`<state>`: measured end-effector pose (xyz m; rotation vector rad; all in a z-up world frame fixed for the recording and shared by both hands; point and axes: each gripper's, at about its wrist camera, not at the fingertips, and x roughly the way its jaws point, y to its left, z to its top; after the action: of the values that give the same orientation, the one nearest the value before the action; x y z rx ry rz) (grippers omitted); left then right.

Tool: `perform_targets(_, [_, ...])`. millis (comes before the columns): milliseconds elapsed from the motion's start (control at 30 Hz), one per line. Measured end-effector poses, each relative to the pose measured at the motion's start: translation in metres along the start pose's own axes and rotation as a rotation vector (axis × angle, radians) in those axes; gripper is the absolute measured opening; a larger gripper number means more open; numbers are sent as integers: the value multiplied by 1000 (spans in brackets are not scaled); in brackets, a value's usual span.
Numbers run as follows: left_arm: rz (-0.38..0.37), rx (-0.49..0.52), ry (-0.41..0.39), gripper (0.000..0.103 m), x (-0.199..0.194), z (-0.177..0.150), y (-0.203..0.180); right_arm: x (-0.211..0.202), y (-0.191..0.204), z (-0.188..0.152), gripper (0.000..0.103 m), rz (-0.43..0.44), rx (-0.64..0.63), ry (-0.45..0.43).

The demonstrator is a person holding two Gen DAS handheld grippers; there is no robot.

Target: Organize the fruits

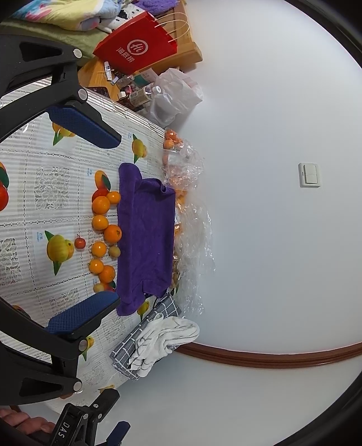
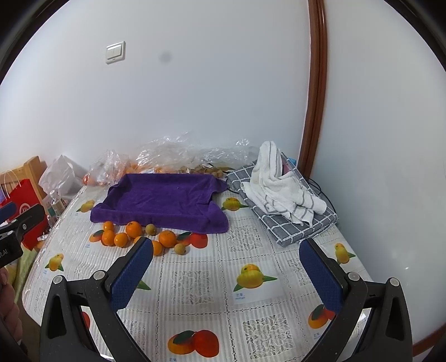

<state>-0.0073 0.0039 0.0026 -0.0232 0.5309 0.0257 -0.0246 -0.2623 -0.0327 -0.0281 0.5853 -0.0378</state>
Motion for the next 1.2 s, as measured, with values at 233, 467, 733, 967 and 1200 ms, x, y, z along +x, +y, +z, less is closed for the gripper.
perform_targets(233, [-1,-4,-3,103,-2,1,-1,0,1,1,103,6,-1,-1])
perform_targets(467, [-1,-7,-2,103,-5,-2,3,-1,3,-1,103,6,3,-4])
perform_targets(733, [1,-8,4,103,-3,-1,6,-3,3,0,103,4,2,-7])
perform_targets(967, [0,-8,2,103,-4,-2,7,-3,3,1,103,6,-2,-12])
perform_targets(1200, [-3,-10,4,103,-3,1,8,-9,7,0,103,4,-11,-22])
